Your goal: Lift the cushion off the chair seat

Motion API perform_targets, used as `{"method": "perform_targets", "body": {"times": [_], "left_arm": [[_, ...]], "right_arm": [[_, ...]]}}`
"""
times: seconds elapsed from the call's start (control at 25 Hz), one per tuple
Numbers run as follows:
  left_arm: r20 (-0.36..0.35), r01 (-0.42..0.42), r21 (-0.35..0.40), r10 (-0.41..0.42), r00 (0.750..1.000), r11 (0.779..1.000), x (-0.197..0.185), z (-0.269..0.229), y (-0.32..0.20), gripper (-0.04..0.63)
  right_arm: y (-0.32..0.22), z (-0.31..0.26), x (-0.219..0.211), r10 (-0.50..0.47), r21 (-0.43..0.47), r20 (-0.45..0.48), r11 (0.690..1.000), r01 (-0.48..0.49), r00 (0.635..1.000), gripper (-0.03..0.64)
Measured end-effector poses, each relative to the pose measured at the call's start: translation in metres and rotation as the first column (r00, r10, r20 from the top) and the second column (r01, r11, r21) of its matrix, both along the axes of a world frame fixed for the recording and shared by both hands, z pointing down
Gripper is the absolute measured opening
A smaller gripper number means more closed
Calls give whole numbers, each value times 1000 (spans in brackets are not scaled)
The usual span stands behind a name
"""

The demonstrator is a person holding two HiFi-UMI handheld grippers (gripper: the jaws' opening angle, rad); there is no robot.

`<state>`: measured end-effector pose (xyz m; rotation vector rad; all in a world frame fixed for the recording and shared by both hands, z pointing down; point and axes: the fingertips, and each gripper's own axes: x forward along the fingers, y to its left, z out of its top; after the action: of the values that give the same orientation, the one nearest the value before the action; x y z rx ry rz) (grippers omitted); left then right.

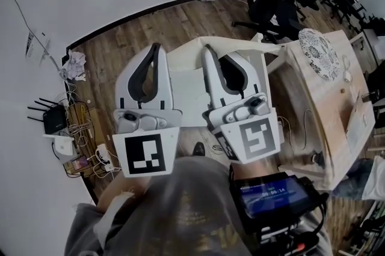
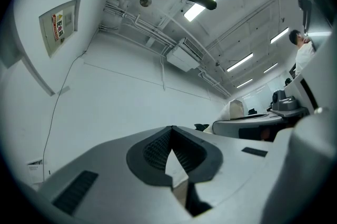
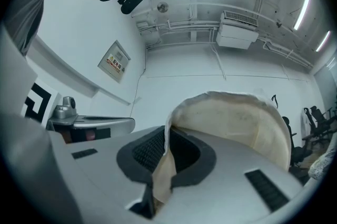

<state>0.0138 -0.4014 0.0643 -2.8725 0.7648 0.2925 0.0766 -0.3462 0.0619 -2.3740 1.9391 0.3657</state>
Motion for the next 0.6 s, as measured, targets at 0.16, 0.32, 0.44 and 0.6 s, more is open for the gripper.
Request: {"method": "perform_targets", "body": {"times": [0.16,0.32,0.44,0.6], "left_arm": [[11,-3,0,3,1000,1000,0,4,3,6],[13,-3,-2,3,1000,1000,-3,5,4,6],[14,-1,-2,1,1000,1000,-4,5,4,6],[14,2,-3,-2,1000,1000,-5,7,4,6]], "right_arm": [[1,2,-1,4,-4,-2,1000,-4,1000,26],[1,4,-3,4,-8,-4,1000,-4,1000,26],[1,4,-4,4,-10,-5,1000,-4,1000,26],[1,6,-5,3,-12,-7,1000,-3,1000,26]]}}
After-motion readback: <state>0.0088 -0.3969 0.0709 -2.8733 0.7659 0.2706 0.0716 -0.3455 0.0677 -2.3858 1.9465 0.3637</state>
